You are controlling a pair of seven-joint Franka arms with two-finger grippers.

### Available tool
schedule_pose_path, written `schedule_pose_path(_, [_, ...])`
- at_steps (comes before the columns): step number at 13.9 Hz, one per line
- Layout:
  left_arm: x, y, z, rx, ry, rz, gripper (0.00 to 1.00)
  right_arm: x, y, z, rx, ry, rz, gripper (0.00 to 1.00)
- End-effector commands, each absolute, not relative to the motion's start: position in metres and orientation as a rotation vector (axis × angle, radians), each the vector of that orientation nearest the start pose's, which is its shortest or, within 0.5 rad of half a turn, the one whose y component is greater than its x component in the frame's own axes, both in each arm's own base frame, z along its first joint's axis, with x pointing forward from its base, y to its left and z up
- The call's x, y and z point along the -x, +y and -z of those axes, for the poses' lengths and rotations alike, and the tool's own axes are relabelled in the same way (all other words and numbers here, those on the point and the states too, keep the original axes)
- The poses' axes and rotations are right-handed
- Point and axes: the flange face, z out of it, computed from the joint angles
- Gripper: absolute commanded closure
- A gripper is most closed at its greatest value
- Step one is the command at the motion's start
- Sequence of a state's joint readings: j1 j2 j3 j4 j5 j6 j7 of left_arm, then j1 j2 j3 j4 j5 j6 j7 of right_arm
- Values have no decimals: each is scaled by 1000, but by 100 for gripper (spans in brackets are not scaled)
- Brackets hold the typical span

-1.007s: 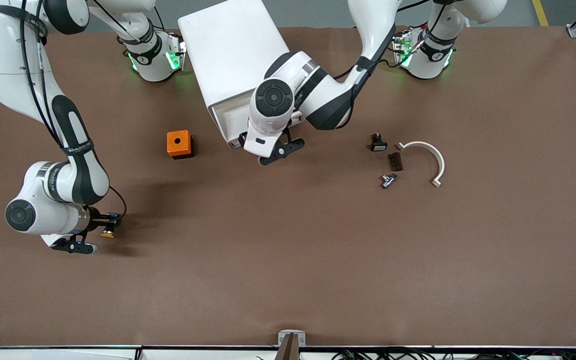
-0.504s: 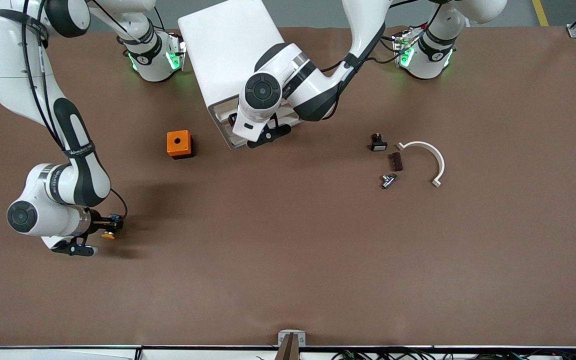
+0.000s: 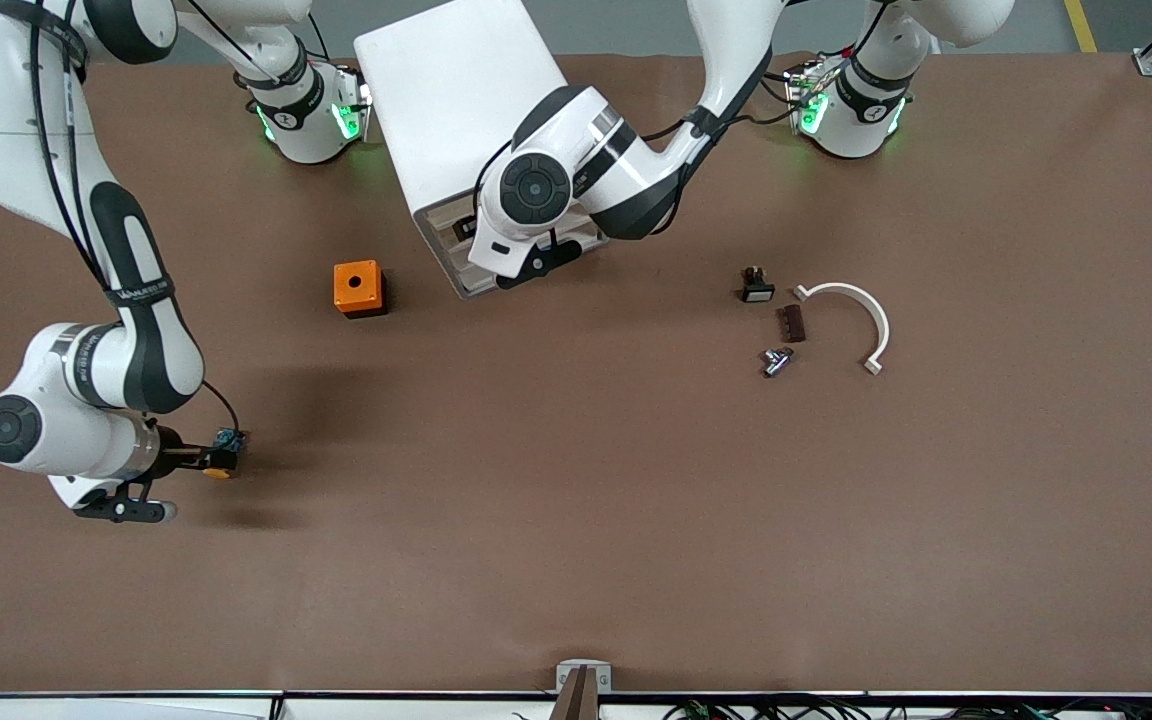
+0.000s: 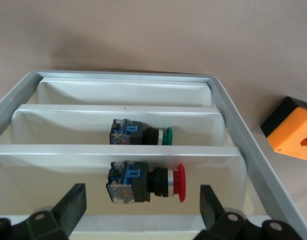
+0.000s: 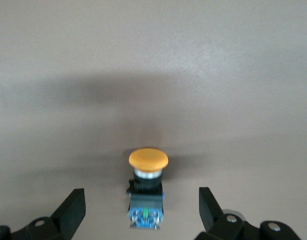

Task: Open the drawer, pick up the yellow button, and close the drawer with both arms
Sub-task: 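Close the drawer with the left gripper while the right gripper places the button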

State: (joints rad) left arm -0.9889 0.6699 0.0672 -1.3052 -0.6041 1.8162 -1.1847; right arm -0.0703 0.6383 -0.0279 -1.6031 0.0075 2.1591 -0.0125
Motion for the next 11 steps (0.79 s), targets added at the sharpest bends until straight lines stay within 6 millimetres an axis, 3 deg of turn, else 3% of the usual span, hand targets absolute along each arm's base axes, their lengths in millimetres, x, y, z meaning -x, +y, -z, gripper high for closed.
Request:
schedule_pose_path(1, [-374,-610,-360,3059,-719,-955,0,-671,-61,-318,3144,106,-119,0])
schedule_pose_path(3, [-382,-605,-367,3071,-735,-940,1,-664,-55,-363,3144,103,-97,0])
schedule_pose_path(6, [-425,-575,-383,3091,-842,-912,0,-644,-53,-416,3147,84,-39,0])
schedule_pose_path(9, [-481,-526,-403,3107,-998,-863,0,-628,-30,-473,3148,45,21,0])
schedule_pose_path(11, [-523,-481,-412,3101,-1102,-773,0,-615,-25,-507,3148,38,55,0])
